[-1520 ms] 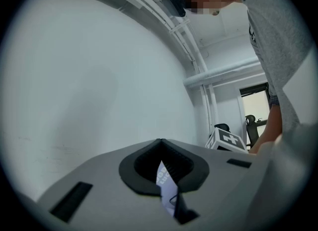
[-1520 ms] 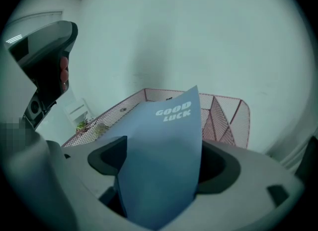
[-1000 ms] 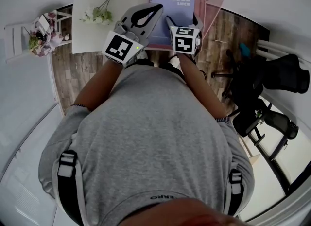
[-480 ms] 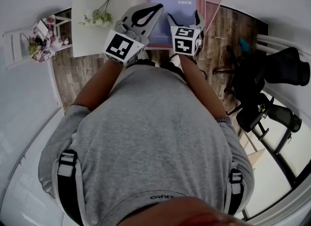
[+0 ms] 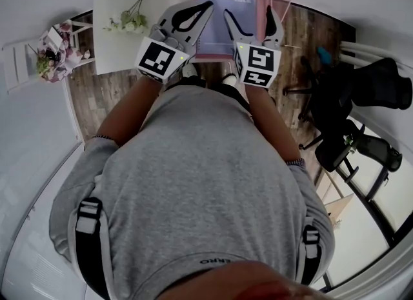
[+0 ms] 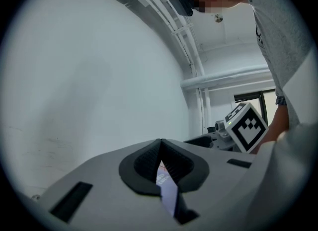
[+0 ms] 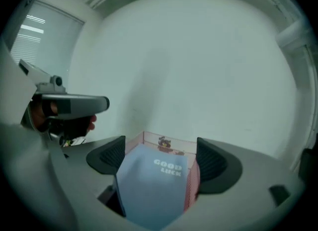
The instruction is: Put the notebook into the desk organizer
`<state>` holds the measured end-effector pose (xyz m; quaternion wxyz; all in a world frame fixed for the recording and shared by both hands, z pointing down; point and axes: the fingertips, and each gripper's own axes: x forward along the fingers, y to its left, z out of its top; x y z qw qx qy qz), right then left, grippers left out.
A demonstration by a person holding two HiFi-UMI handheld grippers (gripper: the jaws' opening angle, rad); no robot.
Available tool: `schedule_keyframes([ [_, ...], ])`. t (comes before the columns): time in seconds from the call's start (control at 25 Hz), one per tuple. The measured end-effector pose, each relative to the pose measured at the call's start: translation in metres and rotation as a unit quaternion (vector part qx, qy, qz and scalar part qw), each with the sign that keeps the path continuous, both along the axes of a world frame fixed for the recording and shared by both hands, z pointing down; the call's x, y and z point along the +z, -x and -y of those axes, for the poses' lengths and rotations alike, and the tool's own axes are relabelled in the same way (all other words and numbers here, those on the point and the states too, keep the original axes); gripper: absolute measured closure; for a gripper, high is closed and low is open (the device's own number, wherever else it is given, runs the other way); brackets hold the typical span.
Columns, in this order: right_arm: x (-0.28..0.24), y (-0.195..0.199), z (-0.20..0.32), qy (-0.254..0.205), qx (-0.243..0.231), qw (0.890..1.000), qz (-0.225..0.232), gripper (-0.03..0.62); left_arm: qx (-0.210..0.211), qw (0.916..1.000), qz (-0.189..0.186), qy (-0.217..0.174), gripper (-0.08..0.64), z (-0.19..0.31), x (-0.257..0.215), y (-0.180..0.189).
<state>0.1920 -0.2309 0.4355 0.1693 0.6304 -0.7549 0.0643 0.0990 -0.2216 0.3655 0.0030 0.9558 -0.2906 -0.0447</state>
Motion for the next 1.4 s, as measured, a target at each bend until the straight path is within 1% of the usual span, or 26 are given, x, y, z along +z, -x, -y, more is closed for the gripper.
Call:
schedule_keyframes([
  [0.08, -0.019, 0.003, -0.005, -0.031, -0.021, 0.999, 0.020, 0.143, -0.006, 1.0000, -0.002, -0.002, 0.541, -0.004, -0.003, -0.002],
  [0.16, -0.037, 0.006, -0.014, -0.057, -0.041, 0.997, 0.039, 0.165, -0.011, 0.9998, 0.004, -0.013, 0.541, -0.010, -0.009, -0.004],
  [0.24, -0.056, 0.005, -0.024, -0.086, -0.057, 0.993, 0.048, 0.212, -0.019, 0.9995, 0.007, -0.023, 0.541, -0.018, -0.013, -0.006],
  [0.36, -0.078, 0.002, -0.040, -0.120, -0.083, 0.988, 0.057, 0.260, -0.035, 0.9990, 0.010, -0.027, 0.541, -0.027, -0.019, -0.008],
  [0.44, -0.085, 0.000, -0.050, -0.129, -0.102, 0.984, 0.061, 0.298, -0.046, 0.9986, 0.009, -0.027, 0.541, -0.035, -0.023, -0.008],
  [0.52, -0.088, -0.004, -0.060, -0.132, -0.119, 0.982, 0.065, 0.352, -0.058, 0.9978, 0.002, -0.031, 0.541, -0.042, -0.029, -0.007],
  [0.6, -0.090, -0.009, -0.071, -0.134, -0.130, 0.980, 0.066, 0.394, -0.068, 0.9970, 0.006, -0.037, 0.541, -0.051, -0.034, -0.008],
  [0.76, -0.092, -0.019, -0.092, -0.144, -0.140, 0.978, 0.063, 0.451, -0.084, 0.9956, 0.015, -0.040, 0.541, -0.070, -0.037, -0.009],
  [0.88, -0.094, -0.023, -0.109, -0.151, -0.151, 0.975, 0.064, 0.522, -0.088, 0.9949, 0.014, -0.047, 0.541, -0.086, -0.038, -0.013],
  [1.0, -0.093, -0.025, -0.122, -0.157, -0.158, 0.973, 0.064, 0.584, -0.090, 0.9945, 0.023, -0.047, 0.541, -0.102, -0.036, -0.015],
  [1.2, -0.085, -0.025, -0.140, -0.155, -0.172, 0.971, 0.061, 0.584, -0.100, 0.9931, 0.012, -0.059, 0.541, -0.121, -0.043, -0.017],
  [1.4, -0.079, -0.028, -0.154, -0.145, -0.178, 0.971, 0.060, 0.584, -0.104, 0.9925, 0.014, -0.063, 0.541, -0.138, -0.044, -0.019],
])
